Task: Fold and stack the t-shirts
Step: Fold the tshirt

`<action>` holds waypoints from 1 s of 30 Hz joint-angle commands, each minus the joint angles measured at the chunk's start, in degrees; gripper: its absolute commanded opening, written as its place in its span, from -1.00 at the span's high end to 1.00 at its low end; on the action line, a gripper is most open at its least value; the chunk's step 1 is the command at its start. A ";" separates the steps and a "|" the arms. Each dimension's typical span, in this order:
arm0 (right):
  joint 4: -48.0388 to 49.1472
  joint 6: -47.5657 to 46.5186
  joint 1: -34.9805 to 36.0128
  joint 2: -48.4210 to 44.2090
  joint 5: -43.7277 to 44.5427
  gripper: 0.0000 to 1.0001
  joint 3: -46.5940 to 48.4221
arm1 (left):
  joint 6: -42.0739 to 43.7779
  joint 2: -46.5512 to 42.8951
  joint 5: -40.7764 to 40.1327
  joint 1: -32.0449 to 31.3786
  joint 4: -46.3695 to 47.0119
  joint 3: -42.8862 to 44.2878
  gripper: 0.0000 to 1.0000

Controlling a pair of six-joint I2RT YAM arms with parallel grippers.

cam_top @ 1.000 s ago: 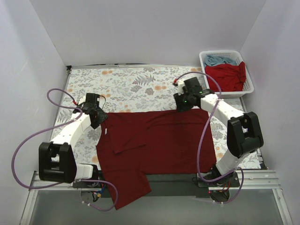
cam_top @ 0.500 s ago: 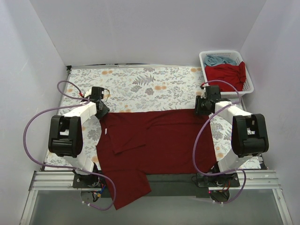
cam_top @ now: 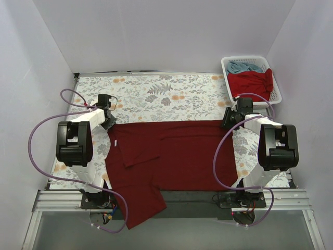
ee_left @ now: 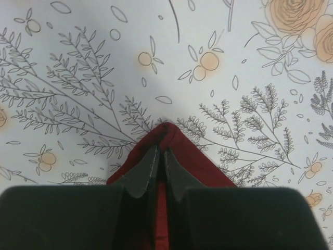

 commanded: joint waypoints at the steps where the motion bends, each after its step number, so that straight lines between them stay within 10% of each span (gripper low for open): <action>1: -0.58 -0.99 -1.64 2.36 3.32 0.15 -0.71 | 0.96 1.81 -2.48 1.13 0.25 2.74 1.00; 16: -3.04 -5.30 8.46 -4.22 9.28 0.15 7.47 | 3.69 -9.24 -0.62 1.13 -0.80 4.68 0.02; 30: -3.83 -3.19 20.16 4.55 9.12 0.14 11.16 | 4.23 -9.35 4.29 -10.39 -5.73 2.22 0.22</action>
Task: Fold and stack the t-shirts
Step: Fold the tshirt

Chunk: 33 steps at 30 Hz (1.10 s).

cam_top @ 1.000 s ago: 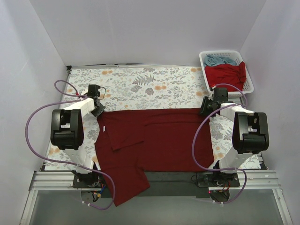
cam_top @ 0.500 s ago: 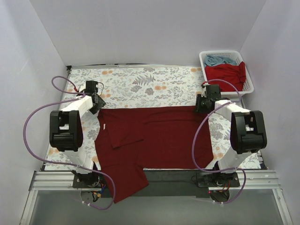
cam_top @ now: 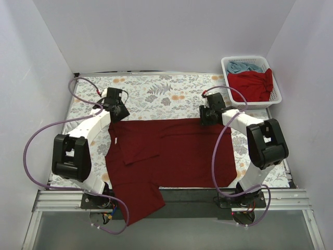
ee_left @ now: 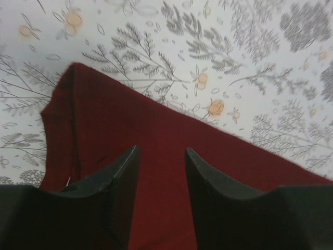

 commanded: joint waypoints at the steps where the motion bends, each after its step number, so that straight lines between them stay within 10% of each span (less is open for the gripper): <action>1: -0.64 0.66 0.86 2.79 0.79 0.14 3.16 | -1.09 3.18 1.15 -0.82 -1.93 -1.41 0.23; 22: -0.46 -5.93 -3.79 26.26 4.66 0.12 29.43 | -1.45 36.67 0.18 4.72 -4.02 32.40 0.10; 33: -5.12 -5.68 -3.79 7.21 0.79 0.08 19.82 | -0.82 10.80 -1.40 3.84 -6.22 18.68 -0.25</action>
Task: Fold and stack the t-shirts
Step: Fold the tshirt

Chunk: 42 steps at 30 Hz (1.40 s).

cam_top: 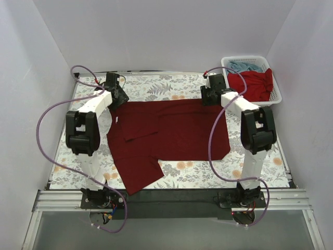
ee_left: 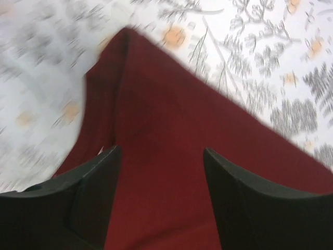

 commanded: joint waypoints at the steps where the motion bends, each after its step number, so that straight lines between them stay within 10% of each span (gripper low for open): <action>1: -2.58 1.78 0.10 -11.84 -1.46 0.08 -7.60 | -0.50 -16.95 -2.34 -0.42 -3.25 -8.37 -0.28; 10: -6.72 5.39 0.10 -36.80 -3.22 0.07 -30.81 | -4.45 -40.61 -0.94 -2.09 -11.07 -36.93 -0.33; 17: -7.42 8.38 0.10 -51.66 -5.50 0.08 -43.81 | -11.75 -44.41 1.70 -2.27 -12.14 -48.10 0.06; 42: -7.25 9.26 0.10 -52.56 -1.03 0.09 -48.32 | -12.20 -38.78 -2.52 -2.70 -11.00 -51.64 0.43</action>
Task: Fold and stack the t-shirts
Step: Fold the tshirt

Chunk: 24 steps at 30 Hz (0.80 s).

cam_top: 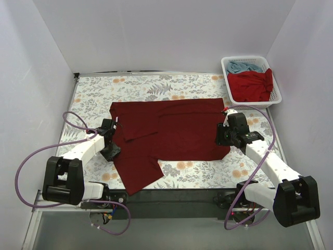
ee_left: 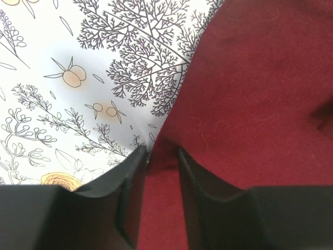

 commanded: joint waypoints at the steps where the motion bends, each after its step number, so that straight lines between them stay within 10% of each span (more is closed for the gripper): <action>1: 1.34 0.98 -0.04 -0.14 3.34 0.08 -0.91 | 0.11 0.48 -1.65 -0.26 1.40 -1.17 0.49; 10: -4.71 4.84 -1.88 2.06 6.95 0.04 -1.17 | 1.60 -1.71 -0.06 -0.43 3.15 -1.79 1.00; 24: -1.91 11.08 -12.42 -0.75 -2.71 0.11 -9.08 | 2.48 -3.56 -0.59 -1.49 5.09 -2.40 1.00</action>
